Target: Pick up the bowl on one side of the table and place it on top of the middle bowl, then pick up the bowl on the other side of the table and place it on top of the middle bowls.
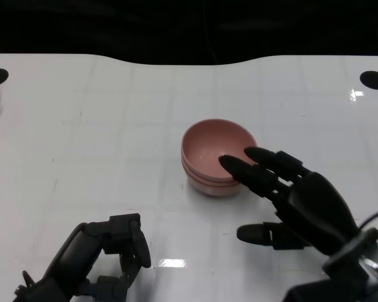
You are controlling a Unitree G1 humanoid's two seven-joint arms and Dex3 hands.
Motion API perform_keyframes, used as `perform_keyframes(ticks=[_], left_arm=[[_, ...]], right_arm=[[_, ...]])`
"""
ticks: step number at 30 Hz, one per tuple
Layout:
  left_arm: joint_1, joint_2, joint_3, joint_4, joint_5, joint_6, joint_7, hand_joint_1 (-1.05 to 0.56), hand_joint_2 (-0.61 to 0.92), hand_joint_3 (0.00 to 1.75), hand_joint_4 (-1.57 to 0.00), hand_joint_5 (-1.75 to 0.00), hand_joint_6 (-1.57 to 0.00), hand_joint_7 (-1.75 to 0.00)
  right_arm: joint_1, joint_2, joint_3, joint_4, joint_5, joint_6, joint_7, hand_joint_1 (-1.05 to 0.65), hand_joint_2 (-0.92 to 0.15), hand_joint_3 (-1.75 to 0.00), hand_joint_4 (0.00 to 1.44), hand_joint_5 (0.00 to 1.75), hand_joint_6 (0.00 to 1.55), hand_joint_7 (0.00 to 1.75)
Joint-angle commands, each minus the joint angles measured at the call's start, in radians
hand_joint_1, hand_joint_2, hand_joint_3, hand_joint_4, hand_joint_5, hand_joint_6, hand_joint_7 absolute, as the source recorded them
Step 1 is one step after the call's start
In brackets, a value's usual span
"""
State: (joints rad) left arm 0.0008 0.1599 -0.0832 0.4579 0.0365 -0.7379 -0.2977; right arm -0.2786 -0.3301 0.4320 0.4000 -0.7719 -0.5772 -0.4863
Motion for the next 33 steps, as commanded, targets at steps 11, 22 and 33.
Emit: perform_keyframes(ticks=[11,22,33], left_arm=[[0.014,0.005,0.006,-0.014,-0.022,0.010,-0.005,-0.07,0.46,1.28,-0.85,-1.71,-0.79,-1.48],[0.012,0.009,0.010,-0.010,-0.044,0.017,-0.014,-0.07,0.46,1.26,-0.85,-1.65,-0.80,-1.45],[-0.016,0.011,0.013,0.055,-0.055,-0.022,-0.020,-0.07,0.48,1.25,-0.80,-1.64,-0.80,-1.43]], right_arm=[[0.334,-0.020,-0.174,-0.192,0.220,-0.209,-0.006,-0.30,-0.92,-0.11,0.65,0.68,0.77,0.23],[0.354,0.046,-0.236,-0.059,0.403,-0.400,0.073,0.04,-0.56,-0.87,0.83,1.31,0.90,0.73],[0.348,0.141,-0.283,-0.018,0.638,-0.356,0.265,-0.01,-0.26,-1.57,0.89,1.74,0.83,1.50]])
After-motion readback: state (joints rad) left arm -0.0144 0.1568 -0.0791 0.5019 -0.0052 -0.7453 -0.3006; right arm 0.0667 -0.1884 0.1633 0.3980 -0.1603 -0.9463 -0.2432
